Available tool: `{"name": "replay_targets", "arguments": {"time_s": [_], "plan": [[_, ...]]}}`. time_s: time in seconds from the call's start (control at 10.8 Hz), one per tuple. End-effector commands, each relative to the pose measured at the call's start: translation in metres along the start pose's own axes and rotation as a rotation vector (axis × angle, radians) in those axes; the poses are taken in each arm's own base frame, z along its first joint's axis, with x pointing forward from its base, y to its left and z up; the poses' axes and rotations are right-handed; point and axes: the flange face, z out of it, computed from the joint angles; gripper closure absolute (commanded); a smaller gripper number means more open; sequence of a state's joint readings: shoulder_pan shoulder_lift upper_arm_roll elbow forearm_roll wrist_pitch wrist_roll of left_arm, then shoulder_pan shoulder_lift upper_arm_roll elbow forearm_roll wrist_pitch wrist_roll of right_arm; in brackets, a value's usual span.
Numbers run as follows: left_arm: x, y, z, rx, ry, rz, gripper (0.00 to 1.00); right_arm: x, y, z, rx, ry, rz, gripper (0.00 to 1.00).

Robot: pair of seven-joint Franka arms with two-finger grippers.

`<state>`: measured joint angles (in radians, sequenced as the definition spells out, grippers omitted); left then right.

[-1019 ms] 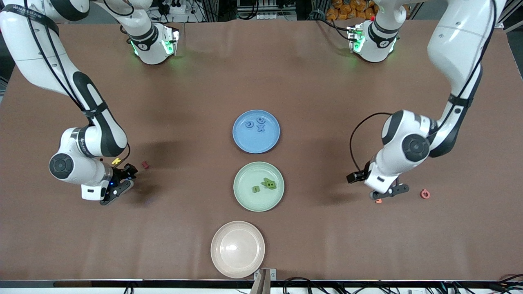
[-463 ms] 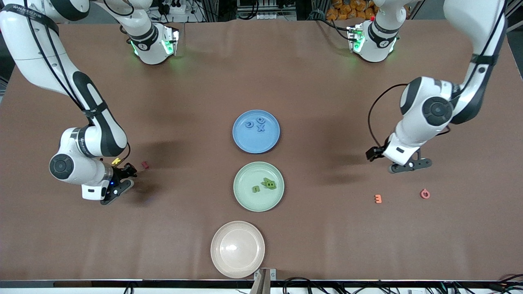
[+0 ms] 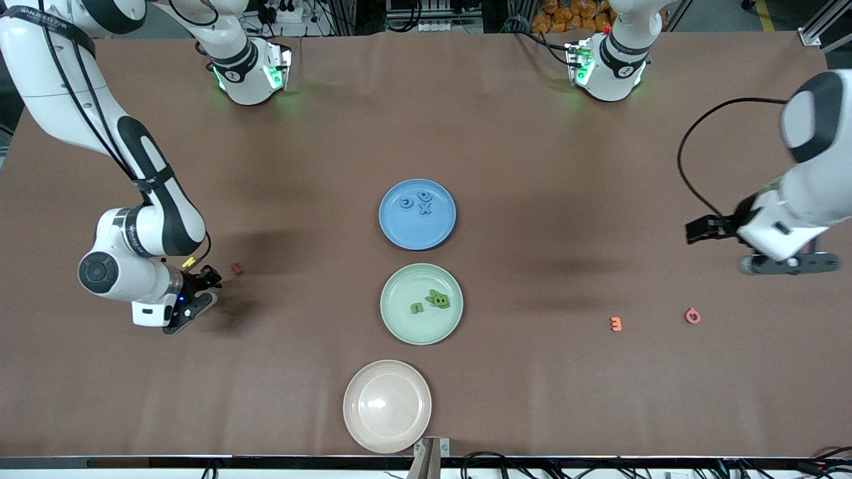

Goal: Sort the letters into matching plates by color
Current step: 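Lift the blue E with the right gripper while the left gripper retracts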

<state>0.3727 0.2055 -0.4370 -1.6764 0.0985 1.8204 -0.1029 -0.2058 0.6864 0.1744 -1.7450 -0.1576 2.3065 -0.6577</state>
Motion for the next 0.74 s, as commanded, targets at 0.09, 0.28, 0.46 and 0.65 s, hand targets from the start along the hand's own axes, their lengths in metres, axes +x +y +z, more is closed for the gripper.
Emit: {"name": "replay_targets", "arguments": {"time_s": [0.09,0.28,0.46,0.65], "plan": [[0.013,-0.019,-0.07,-0.04,0.11,-0.032,0.0,-0.008,-0.004,-0.019,0.032,-0.065,-0.019,0.33],[0.002,-0.026,-0.072,-0.035,0.021,-0.039,0.0,-0.017,-0.012,-0.03,0.057,-0.108,-0.025,0.33],[-0.013,-0.034,-0.087,-0.025,-0.002,-0.045,0.0,-0.03,-0.024,-0.017,0.069,-0.122,-0.035,0.33],[-0.037,-0.02,-0.105,-0.011,-0.003,-0.039,0.0,-0.034,-0.033,-0.008,0.025,-0.11,-0.072,0.34]]}}
